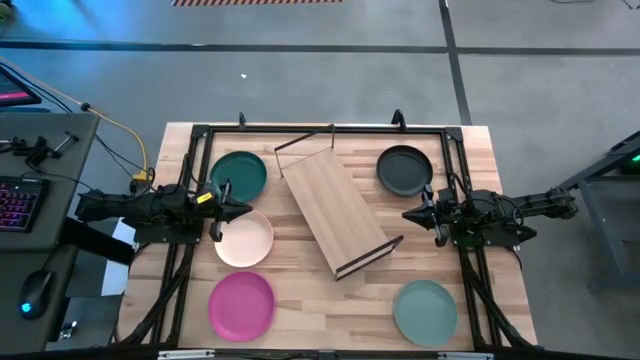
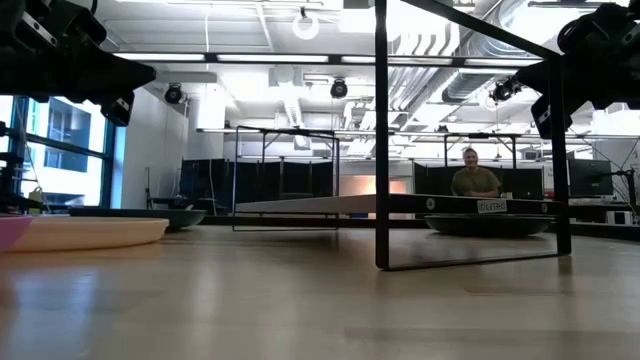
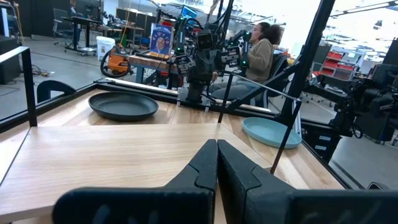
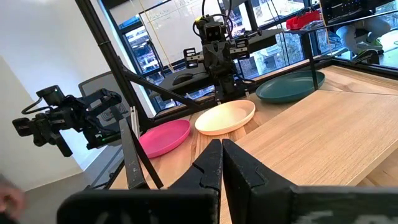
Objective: Place and stack plates onto a shelf
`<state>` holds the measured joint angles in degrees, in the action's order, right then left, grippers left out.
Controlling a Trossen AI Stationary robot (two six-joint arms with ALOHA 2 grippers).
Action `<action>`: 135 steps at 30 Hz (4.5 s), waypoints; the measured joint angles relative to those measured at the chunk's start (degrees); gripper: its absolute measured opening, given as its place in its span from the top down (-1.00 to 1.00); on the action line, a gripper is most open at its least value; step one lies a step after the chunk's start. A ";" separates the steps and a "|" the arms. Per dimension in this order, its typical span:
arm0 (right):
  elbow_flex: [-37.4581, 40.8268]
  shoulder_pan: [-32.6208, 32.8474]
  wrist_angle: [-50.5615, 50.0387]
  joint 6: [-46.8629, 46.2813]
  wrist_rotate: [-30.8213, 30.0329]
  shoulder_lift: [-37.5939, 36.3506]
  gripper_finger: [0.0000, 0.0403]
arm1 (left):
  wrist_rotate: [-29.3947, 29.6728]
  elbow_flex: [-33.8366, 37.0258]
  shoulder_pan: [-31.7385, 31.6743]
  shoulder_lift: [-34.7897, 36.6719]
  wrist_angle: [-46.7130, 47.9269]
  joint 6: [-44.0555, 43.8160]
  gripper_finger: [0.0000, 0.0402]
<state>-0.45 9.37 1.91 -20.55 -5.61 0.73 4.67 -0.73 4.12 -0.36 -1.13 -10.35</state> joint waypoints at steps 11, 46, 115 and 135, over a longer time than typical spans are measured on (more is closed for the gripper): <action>0.00 0.01 0.00 0.00 0.00 -0.02 1.00 | 0.00 0.01 0.00 0.00 0.01 0.00 1.00; -0.01 0.02 0.00 0.01 0.00 0.00 1.00 | 0.00 0.00 -0.02 0.00 0.02 0.00 1.00; -22.97 -31.54 -38.79 -49.80 -12.33 39.65 -0.19 | 0.00 0.02 -0.02 0.00 0.00 0.00 1.00; -23.04 -41.84 -35.52 -67.52 -9.94 61.04 -0.16 | 0.00 0.00 -0.02 0.00 0.01 0.00 1.00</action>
<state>-23.50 -32.47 -33.61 -88.07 -15.55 61.77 4.67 -0.73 4.10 -0.36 -1.12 -10.35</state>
